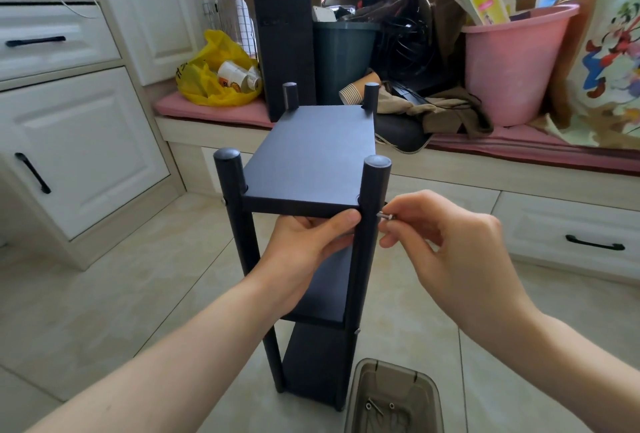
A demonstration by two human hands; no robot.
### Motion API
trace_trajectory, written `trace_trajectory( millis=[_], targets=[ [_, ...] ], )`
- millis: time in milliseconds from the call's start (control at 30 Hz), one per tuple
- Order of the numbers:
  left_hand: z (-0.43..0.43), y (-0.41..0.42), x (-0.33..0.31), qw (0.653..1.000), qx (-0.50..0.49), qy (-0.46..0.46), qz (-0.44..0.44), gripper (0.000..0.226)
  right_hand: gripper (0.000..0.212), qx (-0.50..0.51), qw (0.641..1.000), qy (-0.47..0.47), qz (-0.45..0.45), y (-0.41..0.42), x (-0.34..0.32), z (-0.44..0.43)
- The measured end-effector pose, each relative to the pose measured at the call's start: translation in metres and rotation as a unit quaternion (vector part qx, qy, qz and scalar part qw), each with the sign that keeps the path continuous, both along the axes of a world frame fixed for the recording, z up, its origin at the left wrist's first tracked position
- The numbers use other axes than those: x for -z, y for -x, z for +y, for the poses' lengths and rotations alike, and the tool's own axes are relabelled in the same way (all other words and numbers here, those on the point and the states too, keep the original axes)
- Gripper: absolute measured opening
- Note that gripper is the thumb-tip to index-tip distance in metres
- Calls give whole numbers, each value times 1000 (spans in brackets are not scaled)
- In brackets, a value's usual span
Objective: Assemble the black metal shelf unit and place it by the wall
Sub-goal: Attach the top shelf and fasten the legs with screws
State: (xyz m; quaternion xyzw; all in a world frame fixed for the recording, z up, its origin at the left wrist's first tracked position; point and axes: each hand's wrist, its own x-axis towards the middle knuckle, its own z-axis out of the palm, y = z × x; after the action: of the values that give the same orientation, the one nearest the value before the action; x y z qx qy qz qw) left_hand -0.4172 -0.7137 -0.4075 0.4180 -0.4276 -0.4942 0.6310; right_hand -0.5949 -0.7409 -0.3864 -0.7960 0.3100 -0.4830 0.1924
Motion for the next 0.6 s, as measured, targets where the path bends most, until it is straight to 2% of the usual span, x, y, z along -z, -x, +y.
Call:
trace_trajectory(
  millis=[200,367,500,600],
  targets=[
    [1,0,-1,1000,-1,2,-1,44,15,3,1000,13,-3,-1,-1,3],
    [1,3,-1,1000,-5,-1,6,33,16,14,998,57,15,-2,1,3],
    [0,2,-1,1000,1,1,-1,31,15,-8,1000,23,-10,0,4,2],
    [0,0,1,1000,2,-2,-6,39,14,-32,998,-33,-37,-1,2,2]
  ],
)
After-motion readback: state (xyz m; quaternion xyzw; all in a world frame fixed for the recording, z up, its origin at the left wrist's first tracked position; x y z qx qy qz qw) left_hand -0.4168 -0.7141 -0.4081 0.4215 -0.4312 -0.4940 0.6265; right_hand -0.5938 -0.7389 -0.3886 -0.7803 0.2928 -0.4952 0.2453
